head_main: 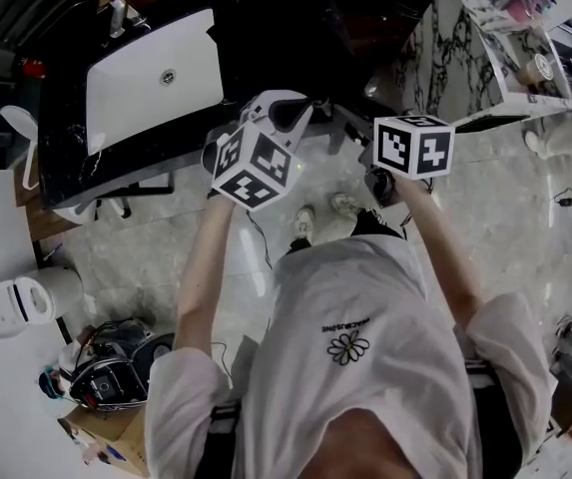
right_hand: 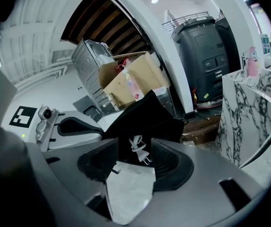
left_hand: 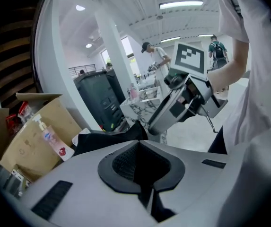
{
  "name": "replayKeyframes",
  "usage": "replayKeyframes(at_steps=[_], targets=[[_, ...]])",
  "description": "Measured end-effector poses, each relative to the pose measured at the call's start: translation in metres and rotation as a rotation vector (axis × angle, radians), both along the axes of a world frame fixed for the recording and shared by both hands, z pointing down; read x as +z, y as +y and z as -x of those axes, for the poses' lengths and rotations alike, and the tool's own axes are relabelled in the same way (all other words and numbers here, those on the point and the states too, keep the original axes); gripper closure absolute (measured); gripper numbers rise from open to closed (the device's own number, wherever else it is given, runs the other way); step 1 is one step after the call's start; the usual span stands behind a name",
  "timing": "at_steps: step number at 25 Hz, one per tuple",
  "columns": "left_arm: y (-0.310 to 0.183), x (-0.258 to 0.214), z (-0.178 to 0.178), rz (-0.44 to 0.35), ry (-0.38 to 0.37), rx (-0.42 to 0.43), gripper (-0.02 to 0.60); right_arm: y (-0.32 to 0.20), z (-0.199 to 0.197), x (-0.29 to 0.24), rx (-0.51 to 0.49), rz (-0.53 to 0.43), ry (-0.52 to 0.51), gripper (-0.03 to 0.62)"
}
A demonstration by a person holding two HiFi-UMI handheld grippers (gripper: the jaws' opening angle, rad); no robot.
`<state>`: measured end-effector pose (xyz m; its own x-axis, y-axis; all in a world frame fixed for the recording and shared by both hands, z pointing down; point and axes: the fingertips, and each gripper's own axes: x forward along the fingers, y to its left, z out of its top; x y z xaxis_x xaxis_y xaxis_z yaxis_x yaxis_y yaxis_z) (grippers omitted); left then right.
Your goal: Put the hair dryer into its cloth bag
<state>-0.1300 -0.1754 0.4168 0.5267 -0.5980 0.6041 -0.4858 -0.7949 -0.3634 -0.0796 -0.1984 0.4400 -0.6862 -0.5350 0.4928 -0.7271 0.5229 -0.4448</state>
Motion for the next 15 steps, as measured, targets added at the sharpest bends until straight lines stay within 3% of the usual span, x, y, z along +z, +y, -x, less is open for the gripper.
replayKeyframes(at_steps=[15], targets=[[0.009, 0.070, -0.018, 0.170, 0.016, -0.013, 0.565, 0.005, -0.022, 0.009, 0.021, -0.043, 0.071, 0.430]])
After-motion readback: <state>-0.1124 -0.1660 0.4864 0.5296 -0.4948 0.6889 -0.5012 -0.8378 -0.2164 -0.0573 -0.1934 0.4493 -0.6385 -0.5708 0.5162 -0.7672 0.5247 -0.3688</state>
